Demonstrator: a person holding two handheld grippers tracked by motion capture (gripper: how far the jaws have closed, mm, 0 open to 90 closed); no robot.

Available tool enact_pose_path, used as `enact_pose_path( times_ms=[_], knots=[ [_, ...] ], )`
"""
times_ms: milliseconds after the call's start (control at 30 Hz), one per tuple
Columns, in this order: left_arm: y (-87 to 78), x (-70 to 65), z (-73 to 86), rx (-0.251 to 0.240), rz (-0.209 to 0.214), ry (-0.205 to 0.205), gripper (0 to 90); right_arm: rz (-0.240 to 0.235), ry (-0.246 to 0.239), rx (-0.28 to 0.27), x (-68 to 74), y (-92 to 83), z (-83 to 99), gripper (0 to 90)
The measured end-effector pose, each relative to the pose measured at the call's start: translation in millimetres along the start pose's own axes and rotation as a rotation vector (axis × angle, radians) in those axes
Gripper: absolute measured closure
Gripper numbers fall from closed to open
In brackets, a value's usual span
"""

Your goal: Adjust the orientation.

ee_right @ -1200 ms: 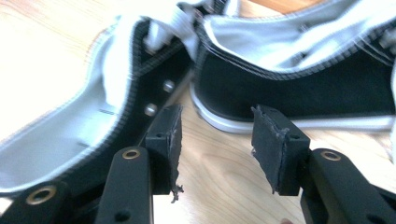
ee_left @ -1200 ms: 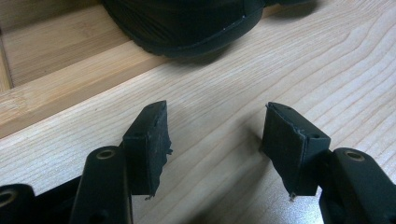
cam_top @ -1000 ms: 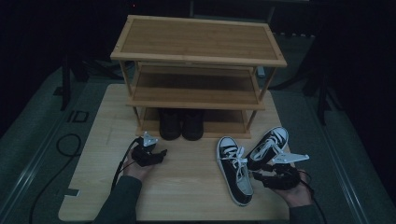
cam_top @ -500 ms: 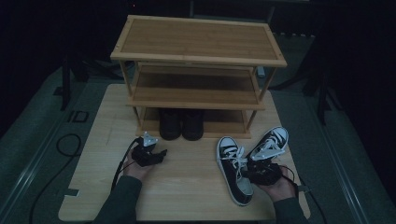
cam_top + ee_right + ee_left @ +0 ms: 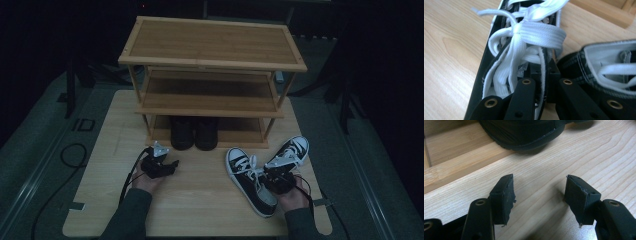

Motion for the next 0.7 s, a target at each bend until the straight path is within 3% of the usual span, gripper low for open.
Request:
enact_pose_path(
  times_ms=[267, 433, 533, 700],
  knots=[
    [0.0, 0.0, 0.0, 0.0, 0.0, 0.0, 41.3, -0.05, 0.009, -0.015, 16.8, 5.4, -11.8, 88.3],
    [0.0, 0.0, 0.0, 0.0, 0.0, 0.0, 41.3, -0.082, -0.016, -0.013, 29.0, 5.3, -15.3, 87.0],
    [0.0, -0.1, 0.0, 0.001, 0.0, 0.0, 41.1, -0.129, -0.045, -0.002, 32.6, 0.9, -14.8, 77.8],
    [0.0, -0.1, 0.0, 0.001, 0.0, 0.0, 41.1, -0.143, -0.063, -0.015, 25.6, -15.4, -16.6, 67.2]
  ],
)
Point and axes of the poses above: each handheld gripper's, and its own axes: y roughly forward along the jaws, z roughly out of its underside, x roughly to its left, the point moved 10 cm from there along y, roughly forward along the jaws, and after that the axes turned 15 degrees about z, right-handed, at the moved point
